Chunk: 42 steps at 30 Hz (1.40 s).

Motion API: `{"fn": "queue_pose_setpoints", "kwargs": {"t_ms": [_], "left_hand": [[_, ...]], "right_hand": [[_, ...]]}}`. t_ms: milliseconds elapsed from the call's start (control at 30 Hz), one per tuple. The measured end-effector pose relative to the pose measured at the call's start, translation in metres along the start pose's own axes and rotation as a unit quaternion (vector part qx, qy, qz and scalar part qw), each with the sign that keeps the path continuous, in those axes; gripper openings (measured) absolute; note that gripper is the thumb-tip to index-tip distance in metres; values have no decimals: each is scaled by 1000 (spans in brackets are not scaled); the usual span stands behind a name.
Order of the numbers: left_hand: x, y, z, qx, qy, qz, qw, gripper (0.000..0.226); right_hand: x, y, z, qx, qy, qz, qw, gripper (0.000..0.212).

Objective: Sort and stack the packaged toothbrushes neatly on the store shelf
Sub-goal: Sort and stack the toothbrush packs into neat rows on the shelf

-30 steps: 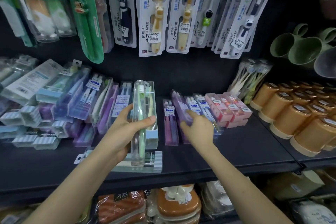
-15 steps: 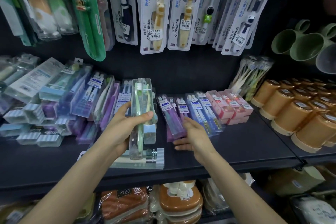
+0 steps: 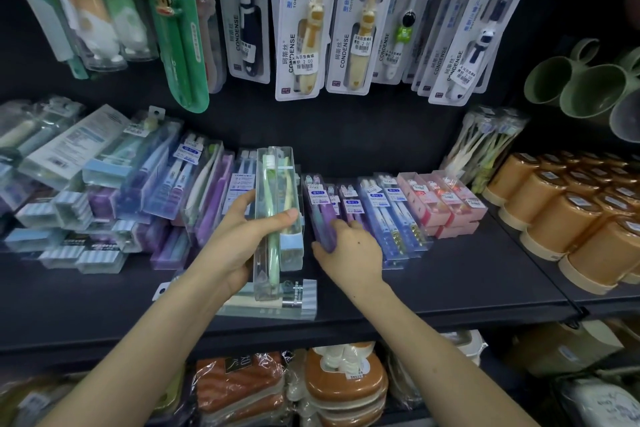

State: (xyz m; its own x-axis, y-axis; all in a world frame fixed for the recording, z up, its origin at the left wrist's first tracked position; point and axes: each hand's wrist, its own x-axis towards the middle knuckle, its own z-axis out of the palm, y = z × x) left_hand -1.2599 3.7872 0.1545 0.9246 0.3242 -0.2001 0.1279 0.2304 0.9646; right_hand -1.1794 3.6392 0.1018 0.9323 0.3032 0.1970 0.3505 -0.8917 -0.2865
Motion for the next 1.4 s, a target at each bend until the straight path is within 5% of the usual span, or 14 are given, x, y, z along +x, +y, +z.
{"fn": "queue_pose_setpoints", "kwargs": {"t_ms": [200,400,500,567,633,733,833,1000,1200,1400], "left_hand": [[4,-3,3,-9,-14,8,1000,113],[7,-5,10,5,-24,-2,1000,114],[9,-7,12,16,-21,-4,1000,111],[9,-8,14,19,-18,-9,1000,113],[7,-10,16,16,-13,-11,1000,117],[3,-16,22,0,-21,-5,1000,122],[-1,-19,26,-14,-25,0,1000,115],[0,-14,17,-6,-9,29,1000,101],[6,3,-12,63,79,70,992,103],[13,2,-20,73,86,64,992,109]], "right_hand": [[-8,25,-13,60,137,16,989,28],[-6,43,-16,-108,75,-36,991,33],[-11,41,-25,-178,151,-65,970,36],[-15,35,-30,-104,204,-71,971,35],[-21,19,-42,144,108,-13,984,48],[-34,-6,-53,471,-166,88,862,63],[-40,-11,-52,502,-181,74,842,51],[-38,9,-63,681,-191,167,687,25],[-20,21,-66,545,-139,211,799,9],[12,-8,-42,477,-199,200,832,20]]}}
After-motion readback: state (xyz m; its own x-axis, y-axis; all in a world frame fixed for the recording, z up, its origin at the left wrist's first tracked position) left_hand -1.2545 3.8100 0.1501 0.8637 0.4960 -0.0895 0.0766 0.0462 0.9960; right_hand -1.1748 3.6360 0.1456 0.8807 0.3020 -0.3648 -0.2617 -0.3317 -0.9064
